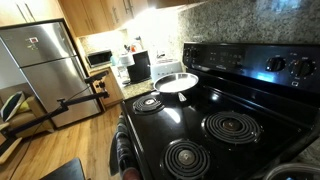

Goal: Take the object from the top unit and put it on the stove

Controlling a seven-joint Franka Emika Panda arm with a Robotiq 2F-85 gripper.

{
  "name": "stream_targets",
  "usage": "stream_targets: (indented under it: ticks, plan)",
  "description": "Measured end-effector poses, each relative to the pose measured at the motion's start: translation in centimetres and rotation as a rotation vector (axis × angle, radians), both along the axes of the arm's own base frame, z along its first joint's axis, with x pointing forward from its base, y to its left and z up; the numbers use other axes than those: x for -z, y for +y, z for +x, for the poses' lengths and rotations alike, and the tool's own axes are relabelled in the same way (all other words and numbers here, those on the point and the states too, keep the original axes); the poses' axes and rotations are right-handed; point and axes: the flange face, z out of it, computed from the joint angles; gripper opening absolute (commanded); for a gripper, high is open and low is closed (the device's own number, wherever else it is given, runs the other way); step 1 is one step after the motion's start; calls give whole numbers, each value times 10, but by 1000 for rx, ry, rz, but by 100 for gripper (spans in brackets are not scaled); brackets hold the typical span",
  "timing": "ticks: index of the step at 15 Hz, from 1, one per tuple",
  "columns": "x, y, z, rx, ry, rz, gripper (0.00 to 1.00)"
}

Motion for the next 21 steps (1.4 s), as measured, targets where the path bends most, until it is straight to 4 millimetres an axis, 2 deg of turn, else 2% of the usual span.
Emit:
stream_targets:
  ticks: [6, 11, 14, 21]
  plan:
    - [36, 22, 6, -41, 60, 6, 32]
    - [64, 56, 13, -107, 118, 4, 32]
    - [72, 82, 17, -160, 135, -12, 32]
    - [74, 137, 24, -283, 182, -72, 32]
